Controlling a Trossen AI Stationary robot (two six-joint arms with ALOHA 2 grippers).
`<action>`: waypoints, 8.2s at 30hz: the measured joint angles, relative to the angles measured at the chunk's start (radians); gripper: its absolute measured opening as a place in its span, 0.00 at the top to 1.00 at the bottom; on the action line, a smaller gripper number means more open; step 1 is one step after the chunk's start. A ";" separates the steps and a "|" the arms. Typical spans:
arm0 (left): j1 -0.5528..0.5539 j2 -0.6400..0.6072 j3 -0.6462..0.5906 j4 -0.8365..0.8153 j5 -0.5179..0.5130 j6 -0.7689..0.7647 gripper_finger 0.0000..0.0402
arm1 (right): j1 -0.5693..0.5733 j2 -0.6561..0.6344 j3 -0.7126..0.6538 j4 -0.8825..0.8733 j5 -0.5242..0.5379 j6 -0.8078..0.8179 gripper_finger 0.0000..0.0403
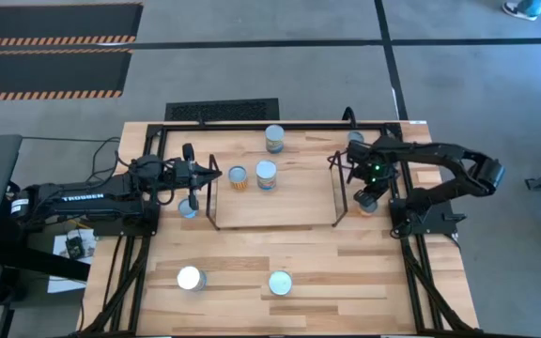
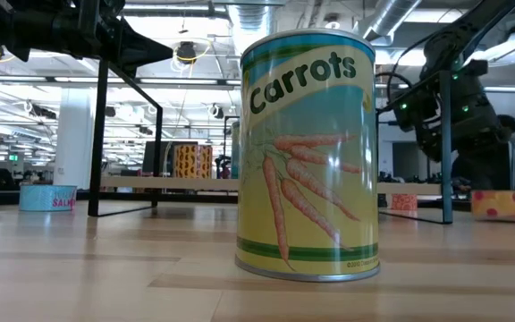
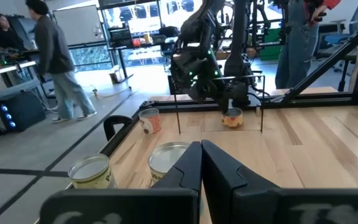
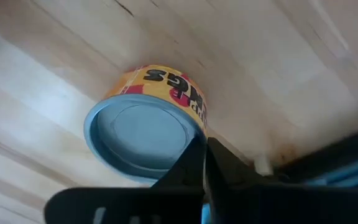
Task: Pick and place cans onto a shelf
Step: Put the pineapple rings can on the shelf, then put the carrots can on the shelf
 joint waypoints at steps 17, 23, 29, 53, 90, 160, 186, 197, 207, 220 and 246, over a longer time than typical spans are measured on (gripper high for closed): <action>0.000 0.000 0.000 0.002 0.000 0.000 1.00 | -0.143 -0.239 0.176 -0.103 0.265 0.118 0.98; 0.000 0.000 0.000 0.002 0.000 0.000 1.00 | -0.162 -0.303 0.346 -0.142 0.348 0.121 0.97; 0.000 0.000 0.000 0.002 0.000 0.000 1.00 | -0.121 -0.328 0.569 -0.091 0.378 0.147 0.97; 0.000 0.000 0.000 0.003 0.000 0.004 1.00 | 0.327 0.365 0.893 0.125 0.179 -0.013 0.97; 0.000 0.000 0.000 -0.001 0.000 0.006 1.00 | 0.305 0.604 0.935 0.112 0.150 0.006 0.92; -0.001 0.022 0.001 -0.048 0.016 0.008 1.00 | 1.069 0.175 0.504 0.878 0.426 0.049 0.99; -0.100 0.022 0.000 -0.032 0.034 0.013 1.00 | 1.284 0.639 0.944 0.456 0.424 0.158 0.70; -0.108 0.022 0.000 -0.040 0.025 0.014 1.00 | 1.277 0.666 0.946 0.468 0.438 0.082 0.67; -0.108 0.021 0.000 -0.048 0.010 0.015 1.00 | 1.266 0.683 0.948 0.474 0.423 0.065 0.75; -0.108 0.021 0.000 -0.048 0.010 0.015 1.00 | 1.259 0.659 0.943 0.458 0.411 0.092 0.97; -0.108 0.021 0.000 -0.041 0.010 0.007 1.00 | 0.833 0.364 0.943 0.007 0.573 0.216 0.99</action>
